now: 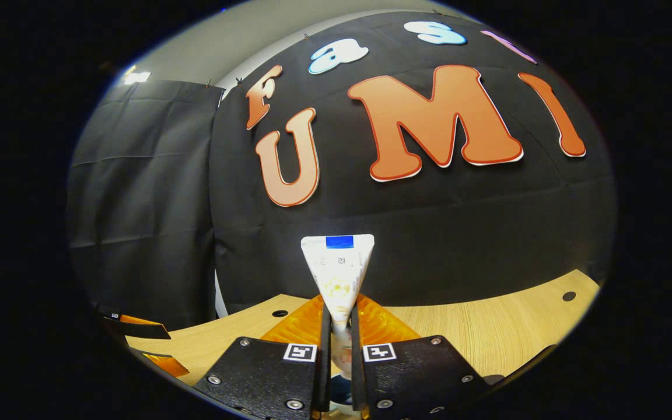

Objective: Put the toothbrush and toothpaste on the desktop into the cup, then pick up the cup and place it on the coaster on the desktop.

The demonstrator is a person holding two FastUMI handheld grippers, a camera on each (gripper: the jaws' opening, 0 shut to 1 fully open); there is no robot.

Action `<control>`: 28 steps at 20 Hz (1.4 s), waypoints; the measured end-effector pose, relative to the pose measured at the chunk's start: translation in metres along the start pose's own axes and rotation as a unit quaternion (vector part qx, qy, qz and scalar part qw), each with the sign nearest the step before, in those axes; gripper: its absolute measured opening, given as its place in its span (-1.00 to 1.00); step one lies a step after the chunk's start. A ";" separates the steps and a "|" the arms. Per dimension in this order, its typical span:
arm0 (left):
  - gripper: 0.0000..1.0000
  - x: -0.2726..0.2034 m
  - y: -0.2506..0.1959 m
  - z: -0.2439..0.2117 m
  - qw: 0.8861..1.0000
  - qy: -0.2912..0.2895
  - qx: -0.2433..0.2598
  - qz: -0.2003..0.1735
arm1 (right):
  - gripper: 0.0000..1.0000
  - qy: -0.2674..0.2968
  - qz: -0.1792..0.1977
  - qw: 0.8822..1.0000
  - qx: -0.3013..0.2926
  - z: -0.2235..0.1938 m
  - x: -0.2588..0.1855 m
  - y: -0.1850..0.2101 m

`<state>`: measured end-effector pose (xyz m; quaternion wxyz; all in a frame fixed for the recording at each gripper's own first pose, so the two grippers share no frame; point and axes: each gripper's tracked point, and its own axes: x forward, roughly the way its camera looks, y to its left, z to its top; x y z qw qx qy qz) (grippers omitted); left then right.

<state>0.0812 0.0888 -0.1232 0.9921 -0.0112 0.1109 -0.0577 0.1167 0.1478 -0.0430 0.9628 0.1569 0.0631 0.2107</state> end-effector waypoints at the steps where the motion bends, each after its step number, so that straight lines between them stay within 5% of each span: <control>1: 0.96 0.002 0.002 -0.002 1.000 0.004 -0.003 0.001 | -0.66 0.004 0.004 1.000 0.002 -0.002 0.000 0.002; 5: 0.96 0.007 0.002 -0.012 1.000 0.020 -0.015 0.001 | -0.40 0.022 0.000 1.000 -0.003 -0.012 0.001 -0.002; 21: 0.96 0.009 -0.005 -0.024 0.999 0.037 -0.016 -0.002 | -0.23 0.045 0.013 0.999 0.024 -0.008 -0.014 0.003; 23: 0.96 0.007 -0.004 -0.027 0.999 0.037 -0.016 -0.002 | 0.17 0.027 0.019 0.999 0.024 0.004 -0.017 0.008; 25: 0.96 0.008 -0.005 -0.022 0.999 0.037 -0.017 -0.004 | 0.26 0.008 0.019 1.000 0.020 0.016 -0.018 0.009; 26: 0.96 0.008 -0.006 -0.022 0.999 0.037 -0.018 -0.006 | 0.14 0.001 0.018 1.000 0.017 0.021 -0.019 0.009; 28: 0.96 0.009 -0.011 -0.024 0.999 0.041 -0.018 -0.014 | 0.41 -0.006 0.016 1.000 0.015 0.028 -0.024 0.008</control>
